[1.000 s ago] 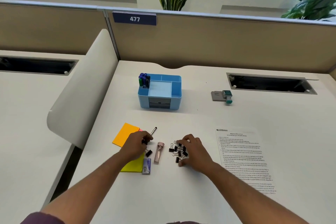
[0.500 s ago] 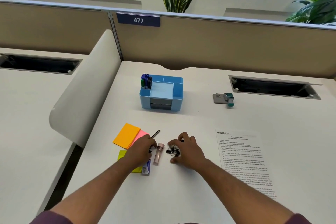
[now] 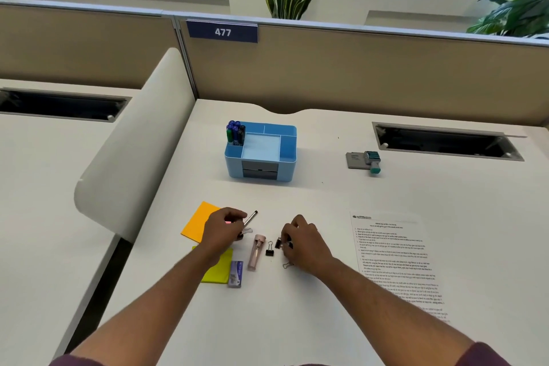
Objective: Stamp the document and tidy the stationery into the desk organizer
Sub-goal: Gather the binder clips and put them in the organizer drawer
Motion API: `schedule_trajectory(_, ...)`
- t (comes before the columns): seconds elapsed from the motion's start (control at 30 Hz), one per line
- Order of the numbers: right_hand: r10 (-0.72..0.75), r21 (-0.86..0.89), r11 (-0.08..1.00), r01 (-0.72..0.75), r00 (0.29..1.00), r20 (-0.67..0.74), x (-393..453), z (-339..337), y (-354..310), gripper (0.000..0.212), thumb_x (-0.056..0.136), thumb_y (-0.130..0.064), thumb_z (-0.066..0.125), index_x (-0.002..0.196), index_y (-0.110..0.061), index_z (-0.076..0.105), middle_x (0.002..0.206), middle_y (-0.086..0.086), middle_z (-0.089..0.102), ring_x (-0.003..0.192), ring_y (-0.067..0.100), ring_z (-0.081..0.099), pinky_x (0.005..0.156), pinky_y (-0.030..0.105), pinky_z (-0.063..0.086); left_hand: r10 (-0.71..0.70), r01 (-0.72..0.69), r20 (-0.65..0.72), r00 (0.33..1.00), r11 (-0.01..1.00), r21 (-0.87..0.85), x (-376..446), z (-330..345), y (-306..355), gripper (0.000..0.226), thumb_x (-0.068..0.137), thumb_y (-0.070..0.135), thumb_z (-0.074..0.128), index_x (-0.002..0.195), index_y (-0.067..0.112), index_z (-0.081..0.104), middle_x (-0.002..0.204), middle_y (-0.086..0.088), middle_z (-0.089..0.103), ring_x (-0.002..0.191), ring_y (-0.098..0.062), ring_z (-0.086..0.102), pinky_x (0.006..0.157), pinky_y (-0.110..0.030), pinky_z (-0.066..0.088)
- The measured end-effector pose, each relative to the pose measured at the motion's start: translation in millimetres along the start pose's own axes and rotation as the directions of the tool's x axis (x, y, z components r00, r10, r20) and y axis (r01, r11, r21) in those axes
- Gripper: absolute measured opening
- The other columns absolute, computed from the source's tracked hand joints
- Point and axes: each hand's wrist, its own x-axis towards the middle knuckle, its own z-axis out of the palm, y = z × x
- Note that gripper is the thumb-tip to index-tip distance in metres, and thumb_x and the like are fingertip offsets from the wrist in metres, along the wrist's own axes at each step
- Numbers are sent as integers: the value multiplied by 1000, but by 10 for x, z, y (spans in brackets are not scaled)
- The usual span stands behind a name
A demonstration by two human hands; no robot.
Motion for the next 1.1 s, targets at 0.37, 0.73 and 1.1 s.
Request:
schedule_trajectory(0.37,170,239,957,-162,985,-13,42,-41,68,37,74,-8,71,108,-19,62,102,-5,51,89,15,57,73,22,40,-287,316,134,949,864,-391,-144,309,203,49,84,-22,26,108,-2,65,91,-16,59,72,-22,54,55,-30,51)
schedule_trajectory(0.73,262,317,921,-225,962,-78,-37,-60,150,13,78,-9,68,85,-20,71,100,-3,52,74,8,55,61,9,36,-372,460,272,888,705,-539,-225,623,335,37,91,-9,29,98,-2,64,82,-11,54,65,-19,48,55,-24,41)
schedule_trajectory(1.1,158,111,981,-157,987,-3,-75,-33,30,96,65,-60,82,146,-28,41,137,-1,32,114,25,44,92,35,51,-349,422,246,904,821,-384,-151,723,320,8,91,11,57,93,6,63,68,-6,52,54,-16,44,52,-27,35)
